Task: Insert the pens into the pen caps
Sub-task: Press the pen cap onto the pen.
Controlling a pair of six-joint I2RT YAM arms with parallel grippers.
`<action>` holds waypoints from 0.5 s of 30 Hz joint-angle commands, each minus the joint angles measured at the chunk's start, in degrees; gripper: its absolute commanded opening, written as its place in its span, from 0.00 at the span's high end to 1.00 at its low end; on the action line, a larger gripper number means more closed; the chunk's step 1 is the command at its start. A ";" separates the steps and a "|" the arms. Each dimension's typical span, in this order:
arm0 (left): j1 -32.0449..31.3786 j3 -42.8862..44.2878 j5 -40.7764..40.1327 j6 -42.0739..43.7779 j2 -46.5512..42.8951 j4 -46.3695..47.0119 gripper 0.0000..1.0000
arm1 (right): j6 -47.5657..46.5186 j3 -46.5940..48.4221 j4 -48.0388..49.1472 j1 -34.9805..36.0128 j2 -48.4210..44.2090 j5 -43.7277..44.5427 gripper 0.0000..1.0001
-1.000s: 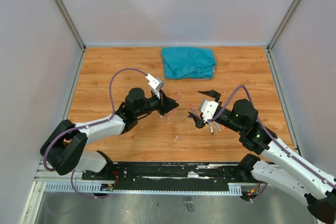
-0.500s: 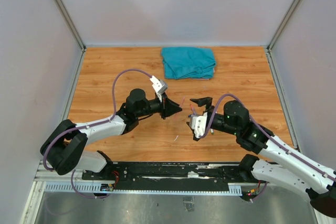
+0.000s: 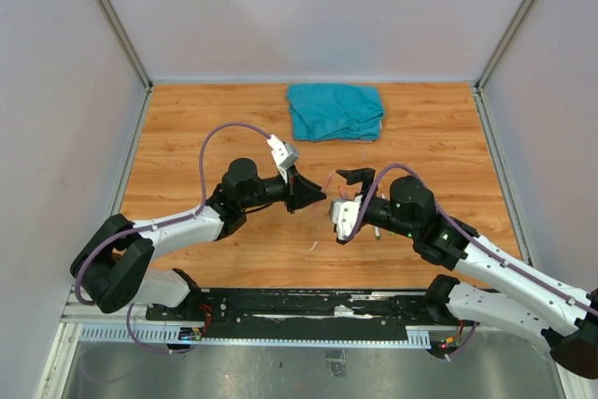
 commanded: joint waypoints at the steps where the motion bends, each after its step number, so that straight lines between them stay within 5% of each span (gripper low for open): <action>1: -0.68 -0.60 2.36 1.07 -1.91 4.20 1.00 | -1.72 0.59 1.99 0.71 -0.29 0.74 0.01; 15: -0.95 -1.02 3.24 1.17 -2.17 5.23 0.99 | -0.02 0.33 1.54 0.90 0.91 -3.02 0.02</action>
